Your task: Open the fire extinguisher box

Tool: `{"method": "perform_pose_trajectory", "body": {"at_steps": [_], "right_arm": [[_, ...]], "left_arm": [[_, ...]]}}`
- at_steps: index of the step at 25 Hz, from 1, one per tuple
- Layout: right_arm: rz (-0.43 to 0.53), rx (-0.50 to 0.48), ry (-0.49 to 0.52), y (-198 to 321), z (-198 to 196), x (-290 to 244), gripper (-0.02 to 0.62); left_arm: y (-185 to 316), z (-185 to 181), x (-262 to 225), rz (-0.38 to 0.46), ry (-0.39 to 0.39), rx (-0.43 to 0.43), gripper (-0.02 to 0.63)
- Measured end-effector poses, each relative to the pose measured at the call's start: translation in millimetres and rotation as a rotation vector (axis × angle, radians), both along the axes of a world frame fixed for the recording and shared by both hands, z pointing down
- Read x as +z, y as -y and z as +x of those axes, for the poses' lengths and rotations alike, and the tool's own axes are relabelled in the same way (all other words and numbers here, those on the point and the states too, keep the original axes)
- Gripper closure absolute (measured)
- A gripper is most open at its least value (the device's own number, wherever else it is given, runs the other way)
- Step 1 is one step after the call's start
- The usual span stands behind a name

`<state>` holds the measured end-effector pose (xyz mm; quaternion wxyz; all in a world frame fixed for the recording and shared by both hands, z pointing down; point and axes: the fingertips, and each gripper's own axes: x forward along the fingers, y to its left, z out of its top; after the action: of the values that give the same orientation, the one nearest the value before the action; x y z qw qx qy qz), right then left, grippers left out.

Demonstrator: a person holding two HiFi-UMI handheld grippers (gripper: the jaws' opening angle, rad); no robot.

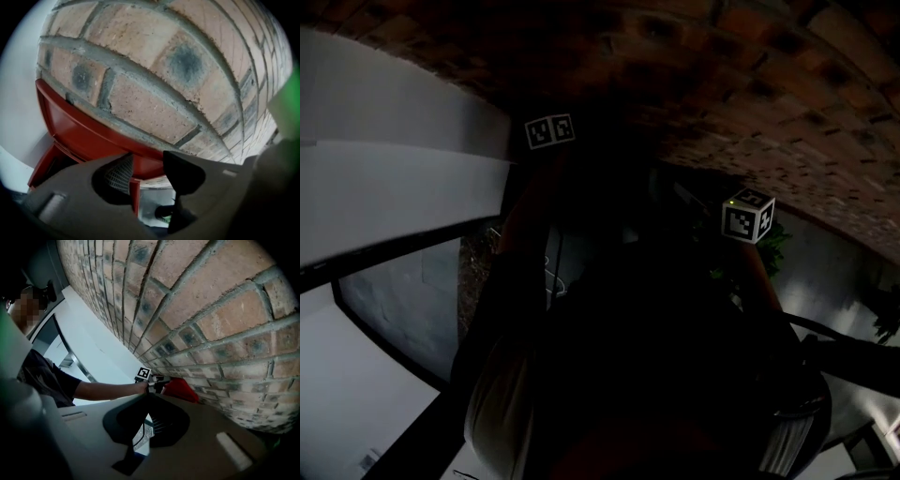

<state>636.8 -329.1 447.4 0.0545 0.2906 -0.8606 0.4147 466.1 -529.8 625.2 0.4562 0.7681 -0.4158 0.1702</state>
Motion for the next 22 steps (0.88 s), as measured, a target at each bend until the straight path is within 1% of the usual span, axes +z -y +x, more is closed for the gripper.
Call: {"method": "perform_pose_trajectory", "body": {"at_steps": [1,2,3,5,6,7,8,13,17,20,22], "right_arm": [[0.017,-0.018,-0.021,-1.7,-1.5,-0.2,0.595],[0.024,-0.036,-0.041,-3.8,-3.7,1.7,0.595],[0.025,-0.050,-0.056,-5.1,-6.8,3.5,0.595],[0.016,-0.066,-0.063,-4.9,-12.8,6.0,0.595],[0.007,-0.072,-0.060,-4.6,-13.4,9.0,0.595],[0.001,-0.078,-0.059,-4.2,-13.1,12.0,0.595],[0.002,-0.085,-0.061,-3.2,-13.5,12.9,0.595],[0.031,-0.140,-0.094,1.8,-20.7,15.5,0.595],[0.091,-0.243,-0.135,4.2,-48.6,-0.5,0.595],[0.096,-0.291,-0.132,5.0,-55.0,7.2,0.595],[0.081,-0.322,-0.121,4.4,-57.5,10.8,0.595]], "left_arm": [[-2.5,-0.2,0.0,-0.005,0.010,0.021,0.411],[-5.7,-0.9,0.1,-0.001,0.037,0.059,0.405],[-9.3,-2.3,0.5,0.014,0.087,0.117,0.399],[-15.1,-6.8,3.0,0.066,0.245,0.262,0.394],[-15.9,-8.4,5.1,0.089,0.323,0.321,0.394],[-15.6,-8.4,6.7,0.103,0.374,0.358,0.393],[-15.5,-6.6,7.5,0.109,0.395,0.374,0.393],[-21.1,1.6,5.9,0.115,0.376,0.383,0.393],[-22.9,-6.0,1.7,0.116,0.363,0.355,0.393],[-21.6,-3.7,-8.8,0.153,0.330,0.347,0.393],[-19.2,-2.0,-19.1,0.194,0.299,0.322,0.396]]}}
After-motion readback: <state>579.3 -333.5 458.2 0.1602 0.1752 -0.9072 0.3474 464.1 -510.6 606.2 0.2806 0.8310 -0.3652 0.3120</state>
